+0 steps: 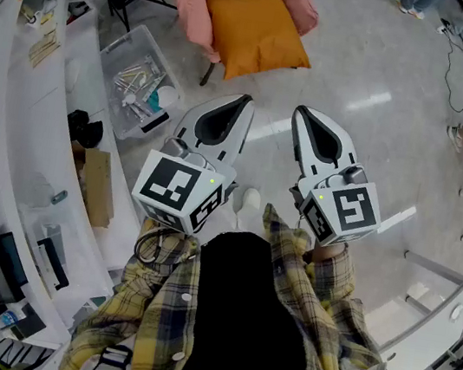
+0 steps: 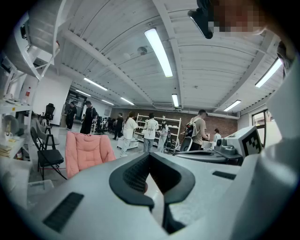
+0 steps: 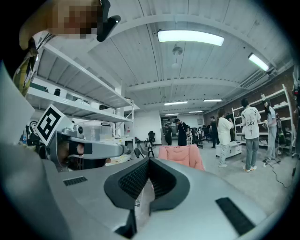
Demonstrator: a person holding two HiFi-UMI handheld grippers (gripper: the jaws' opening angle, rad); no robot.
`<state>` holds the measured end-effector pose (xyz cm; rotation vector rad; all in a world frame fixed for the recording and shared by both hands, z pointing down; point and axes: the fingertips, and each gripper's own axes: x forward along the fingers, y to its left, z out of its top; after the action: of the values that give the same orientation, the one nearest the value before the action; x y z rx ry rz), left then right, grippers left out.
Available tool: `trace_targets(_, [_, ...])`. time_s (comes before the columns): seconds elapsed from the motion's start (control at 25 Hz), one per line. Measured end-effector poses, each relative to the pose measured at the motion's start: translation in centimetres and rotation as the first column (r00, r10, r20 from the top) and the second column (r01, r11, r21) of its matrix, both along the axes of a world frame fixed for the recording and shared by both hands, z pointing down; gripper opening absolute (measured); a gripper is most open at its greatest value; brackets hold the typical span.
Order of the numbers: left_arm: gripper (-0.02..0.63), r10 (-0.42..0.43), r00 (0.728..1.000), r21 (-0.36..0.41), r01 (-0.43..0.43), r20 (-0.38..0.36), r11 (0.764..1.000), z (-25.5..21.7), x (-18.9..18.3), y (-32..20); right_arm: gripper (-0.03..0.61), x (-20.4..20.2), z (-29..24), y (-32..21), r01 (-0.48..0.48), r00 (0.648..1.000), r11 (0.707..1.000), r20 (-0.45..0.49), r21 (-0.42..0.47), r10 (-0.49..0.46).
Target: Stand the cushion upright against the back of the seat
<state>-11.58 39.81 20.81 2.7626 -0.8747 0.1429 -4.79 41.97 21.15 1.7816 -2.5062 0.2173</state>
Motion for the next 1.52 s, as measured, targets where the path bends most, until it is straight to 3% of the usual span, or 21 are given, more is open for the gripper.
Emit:
trace_targets(0.92, [0.003, -0.059, 0.998, 0.059, 0.059, -0.011, 0.996, -1.7, 3.6, 2.3, 0.017, 3.5, -1.7, 2.4, 0.063, 0.998, 0.996, -0.024, 0.068, -0.061])
trace_targets(1.52, [0.003, -0.102, 0.995, 0.027, 0.101, 0.006, 0.994, -0.3, 3.4, 1.1, 0.017, 3.8, 0.1, 1.3, 0.102, 0.995, 0.994, -0.007, 0.028, -0.102])
